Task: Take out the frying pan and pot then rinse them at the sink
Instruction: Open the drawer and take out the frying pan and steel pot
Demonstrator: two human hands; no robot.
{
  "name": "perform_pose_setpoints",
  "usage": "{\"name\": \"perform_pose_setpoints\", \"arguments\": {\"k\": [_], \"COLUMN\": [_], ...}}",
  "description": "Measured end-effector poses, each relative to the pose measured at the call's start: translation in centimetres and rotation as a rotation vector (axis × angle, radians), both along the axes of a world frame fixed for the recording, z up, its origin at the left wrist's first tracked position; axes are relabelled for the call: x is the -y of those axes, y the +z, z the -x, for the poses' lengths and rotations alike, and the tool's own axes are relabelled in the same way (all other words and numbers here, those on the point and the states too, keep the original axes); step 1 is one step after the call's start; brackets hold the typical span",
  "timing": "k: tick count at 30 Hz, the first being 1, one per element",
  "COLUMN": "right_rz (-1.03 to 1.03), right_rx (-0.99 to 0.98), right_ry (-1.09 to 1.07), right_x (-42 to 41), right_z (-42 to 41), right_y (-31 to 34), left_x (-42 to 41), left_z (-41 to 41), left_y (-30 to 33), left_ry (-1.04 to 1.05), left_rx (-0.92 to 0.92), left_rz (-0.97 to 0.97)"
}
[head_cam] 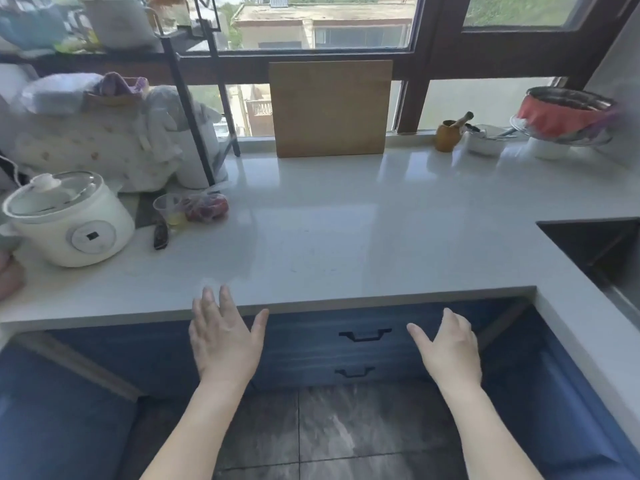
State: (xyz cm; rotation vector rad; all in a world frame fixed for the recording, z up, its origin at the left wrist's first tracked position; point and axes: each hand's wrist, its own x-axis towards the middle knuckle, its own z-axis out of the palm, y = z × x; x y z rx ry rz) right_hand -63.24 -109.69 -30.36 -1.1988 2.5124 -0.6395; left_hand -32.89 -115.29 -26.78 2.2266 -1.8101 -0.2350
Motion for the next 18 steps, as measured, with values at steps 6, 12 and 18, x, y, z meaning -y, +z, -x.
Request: {"name": "perform_pose_setpoints", "arguments": {"k": [6, 12, 18], "right_rz": [-0.106, -0.197, -0.307], "right_rx": [0.008, 0.003, -0.016], "right_ry": [0.056, 0.113, 0.196], "right_x": [3.6, 7.3, 10.1], "right_z": [-1.5, -2.5, -2.8], "right_y": [-8.0, -14.3, -19.1], "left_x": [1.7, 3.2, 3.5], "left_z": [1.6, 3.3, 3.8], "left_y": [-6.4, -11.3, -14.4], "left_ry": [0.101, 0.235, 0.256], "left_rx": [-0.014, -0.123, -0.098], "left_rz": [0.012, 0.064, 0.074]}}
